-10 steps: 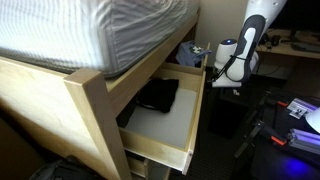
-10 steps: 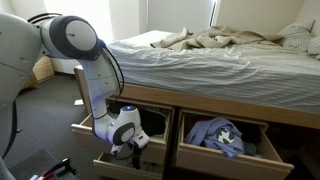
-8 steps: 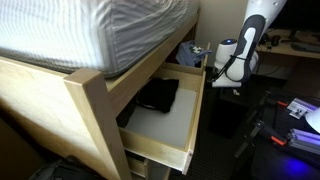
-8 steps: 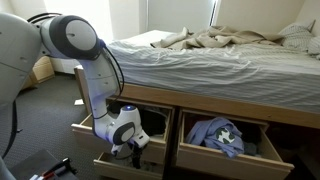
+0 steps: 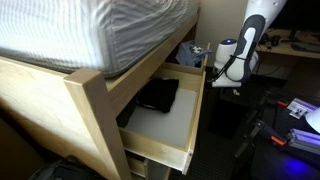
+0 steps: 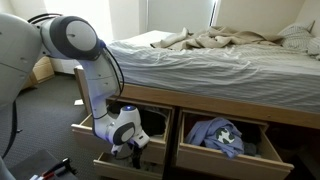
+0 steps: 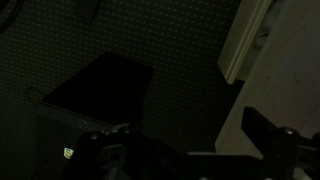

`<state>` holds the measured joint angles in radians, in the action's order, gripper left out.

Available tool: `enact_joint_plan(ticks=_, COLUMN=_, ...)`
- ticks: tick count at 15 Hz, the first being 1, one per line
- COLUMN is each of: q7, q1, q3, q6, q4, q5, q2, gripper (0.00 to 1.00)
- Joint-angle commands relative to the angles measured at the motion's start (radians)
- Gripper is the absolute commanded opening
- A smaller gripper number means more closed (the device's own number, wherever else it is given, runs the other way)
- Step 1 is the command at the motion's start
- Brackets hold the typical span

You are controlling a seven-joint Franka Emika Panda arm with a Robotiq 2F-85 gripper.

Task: Close the top left drawer

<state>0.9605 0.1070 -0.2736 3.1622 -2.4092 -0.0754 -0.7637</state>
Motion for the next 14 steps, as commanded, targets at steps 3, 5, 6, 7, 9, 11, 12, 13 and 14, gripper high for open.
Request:
enact_joint_plan(ticks=3, q7=-0.086, q1=0.014, q3=0.005, q6=-0.003, q4=0.002, q5=0.104, q2=-0.003, gripper=1.0)
enact_joint_plan(ticks=5, q7=-0.247, q1=-0.082, q3=0.03, q6=-0.05, q4=-0.078, q5=0.084, q2=0.015, gripper=1.0)
enact_joint_plan(ticks=6, q7=-0.273, q1=-0.035, q3=-0.017, q6=-0.07, q4=-0.089, q5=0.103, q2=0.0, gripper=1.0)
enact_joint_plan(ticks=7, q7=-0.307, q1=-0.006, q3=-0.055, q6=-0.089, q4=-0.115, q5=0.114, q2=0.009, gripper=1.0)
enact_joint_plan(ticks=9, q7=-0.295, q1=0.061, q3=-0.118, q6=0.007, q4=-0.126, q5=0.183, q2=-0.024, gripper=1.0)
enact_joint_plan(ticks=11, q7=-0.304, q1=0.034, q3=-0.096, q6=0.142, q4=-0.131, q5=0.269, q2=-0.01, gripper=1.0)
enact_joint_plan(ticks=12, q7=-0.307, q1=0.018, q3=-0.067, q6=0.191, q4=-0.122, q5=0.316, q2=-0.005, gripper=1.0)
enact_joint_plan(ticks=13, q7=-0.311, q1=0.011, q3=-0.047, q6=0.242, q4=-0.117, q5=0.356, q2=0.004, gripper=1.0)
enact_joint_plan(ticks=14, q7=-0.31, q1=-0.003, q3=-0.015, q6=0.292, q4=-0.103, q5=0.391, q2=0.006, gripper=1.0)
